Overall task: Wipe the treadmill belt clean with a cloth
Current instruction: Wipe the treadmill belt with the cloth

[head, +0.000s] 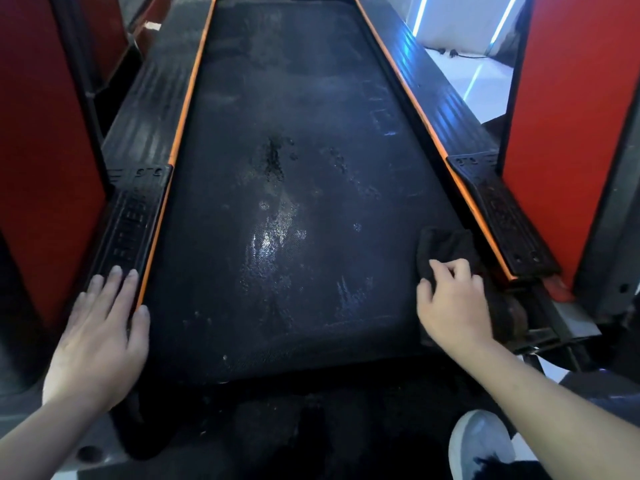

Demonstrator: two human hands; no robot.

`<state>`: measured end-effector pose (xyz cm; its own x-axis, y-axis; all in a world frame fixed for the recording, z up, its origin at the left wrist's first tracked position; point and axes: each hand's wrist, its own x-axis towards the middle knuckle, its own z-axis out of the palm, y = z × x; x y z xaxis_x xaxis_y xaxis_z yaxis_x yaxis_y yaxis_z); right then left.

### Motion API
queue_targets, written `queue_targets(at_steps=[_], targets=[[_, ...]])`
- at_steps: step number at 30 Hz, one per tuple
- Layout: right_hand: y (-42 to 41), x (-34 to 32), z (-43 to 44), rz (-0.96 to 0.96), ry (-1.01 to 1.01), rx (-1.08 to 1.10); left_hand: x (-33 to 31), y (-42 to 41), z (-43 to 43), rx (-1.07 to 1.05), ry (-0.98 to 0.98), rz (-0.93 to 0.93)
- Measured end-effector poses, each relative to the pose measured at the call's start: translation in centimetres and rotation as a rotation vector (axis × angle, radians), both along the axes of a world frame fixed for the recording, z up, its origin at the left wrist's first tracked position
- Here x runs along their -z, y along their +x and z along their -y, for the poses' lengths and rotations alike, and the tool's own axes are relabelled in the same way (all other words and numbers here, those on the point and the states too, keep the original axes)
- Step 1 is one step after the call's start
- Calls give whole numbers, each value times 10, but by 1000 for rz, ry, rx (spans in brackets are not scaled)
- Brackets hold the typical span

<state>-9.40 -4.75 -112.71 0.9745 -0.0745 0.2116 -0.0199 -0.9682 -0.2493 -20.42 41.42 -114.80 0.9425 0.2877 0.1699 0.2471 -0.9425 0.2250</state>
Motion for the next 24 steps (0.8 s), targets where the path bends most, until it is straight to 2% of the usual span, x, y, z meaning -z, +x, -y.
queue_targets(at_steps=[12,24], targets=[[-53,-4,-180,-91,29,-311,-16,-3,10,-41,-64,18],[-68,-17,-287,-273,243,-646,-21,-4,15,-92,-137,20]])
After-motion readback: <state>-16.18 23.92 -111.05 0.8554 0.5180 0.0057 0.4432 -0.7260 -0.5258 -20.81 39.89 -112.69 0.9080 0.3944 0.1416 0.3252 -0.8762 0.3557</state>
